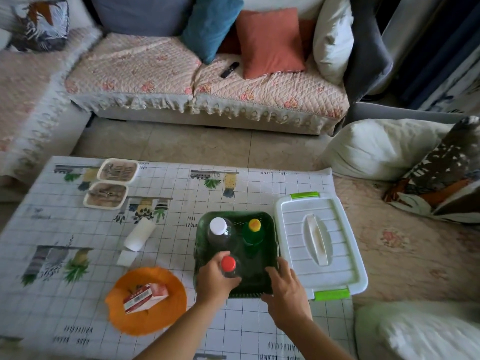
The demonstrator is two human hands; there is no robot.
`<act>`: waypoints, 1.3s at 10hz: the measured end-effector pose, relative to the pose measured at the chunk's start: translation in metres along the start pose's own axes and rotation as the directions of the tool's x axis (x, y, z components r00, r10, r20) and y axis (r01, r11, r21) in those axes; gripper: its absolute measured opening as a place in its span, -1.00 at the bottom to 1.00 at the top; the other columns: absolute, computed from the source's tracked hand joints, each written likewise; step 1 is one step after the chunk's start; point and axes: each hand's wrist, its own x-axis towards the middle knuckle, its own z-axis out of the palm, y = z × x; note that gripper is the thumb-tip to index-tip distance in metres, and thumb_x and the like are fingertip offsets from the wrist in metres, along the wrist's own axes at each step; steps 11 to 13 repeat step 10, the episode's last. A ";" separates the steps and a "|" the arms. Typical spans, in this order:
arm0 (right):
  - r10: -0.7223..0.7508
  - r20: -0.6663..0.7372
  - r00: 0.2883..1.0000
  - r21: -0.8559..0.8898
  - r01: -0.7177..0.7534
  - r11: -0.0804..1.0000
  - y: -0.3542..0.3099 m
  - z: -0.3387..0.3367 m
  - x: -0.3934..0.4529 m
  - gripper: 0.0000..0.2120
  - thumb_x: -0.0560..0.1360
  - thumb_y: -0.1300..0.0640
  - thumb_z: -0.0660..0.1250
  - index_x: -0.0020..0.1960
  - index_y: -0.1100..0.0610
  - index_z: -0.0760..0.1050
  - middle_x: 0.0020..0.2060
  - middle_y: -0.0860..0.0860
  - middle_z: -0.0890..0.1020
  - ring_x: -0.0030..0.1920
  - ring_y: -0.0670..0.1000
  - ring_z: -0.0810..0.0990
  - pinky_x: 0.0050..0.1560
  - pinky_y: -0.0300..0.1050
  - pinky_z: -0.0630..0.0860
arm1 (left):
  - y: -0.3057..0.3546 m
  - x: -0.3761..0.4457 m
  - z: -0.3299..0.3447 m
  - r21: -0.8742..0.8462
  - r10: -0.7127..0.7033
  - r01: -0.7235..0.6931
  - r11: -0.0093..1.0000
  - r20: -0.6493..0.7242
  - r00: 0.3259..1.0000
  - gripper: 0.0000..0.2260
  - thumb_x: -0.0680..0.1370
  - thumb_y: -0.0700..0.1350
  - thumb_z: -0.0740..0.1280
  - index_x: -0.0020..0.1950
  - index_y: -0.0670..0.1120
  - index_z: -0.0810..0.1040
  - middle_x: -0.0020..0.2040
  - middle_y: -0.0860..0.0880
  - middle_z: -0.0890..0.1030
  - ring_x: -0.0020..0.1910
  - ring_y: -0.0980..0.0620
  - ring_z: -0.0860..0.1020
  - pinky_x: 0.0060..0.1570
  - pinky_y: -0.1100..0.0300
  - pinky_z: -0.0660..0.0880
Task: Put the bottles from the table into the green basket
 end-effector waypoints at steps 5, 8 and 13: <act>0.038 -0.004 0.999 0.051 -0.037 0.998 -0.004 0.003 -0.003 -0.46 0.38 0.18 0.47 0.30 0.09 0.36 0.43 0.06 0.22 0.26 0.13 0.39 0.19 -0.01 0.51 | 0.001 0.009 0.012 0.011 -0.022 0.022 1.000 0.060 0.998 -0.43 0.29 -0.11 0.59 0.25 -0.05 0.49 0.09 -0.03 0.63 0.12 -0.01 0.56 0.07 0.14 0.50; 0.067 0.113 0.991 0.050 -0.073 0.996 -0.015 -0.016 -0.006 -0.41 0.47 0.19 0.38 0.40 0.06 0.18 0.47 0.01 0.14 0.30 0.07 0.35 0.29 -0.07 0.45 | 0.005 0.013 -0.020 0.176 -0.230 0.192 0.965 0.233 0.945 -0.62 0.32 -0.26 0.52 0.10 -0.08 0.55 -0.05 0.00 0.63 -0.02 -0.02 0.58 0.04 0.10 0.55; 0.088 0.136 0.987 -0.006 -0.088 0.996 -0.035 -0.056 -0.010 -0.58 0.47 0.29 0.27 0.29 0.05 0.34 0.25 0.01 0.45 0.19 0.03 0.45 0.20 -0.09 0.49 | 0.011 0.006 -0.082 0.405 -0.349 0.244 0.881 0.208 0.914 -0.91 0.46 -0.20 0.39 -0.22 -0.15 0.52 -0.27 -0.09 0.60 -0.32 0.03 0.64 -0.26 0.20 0.63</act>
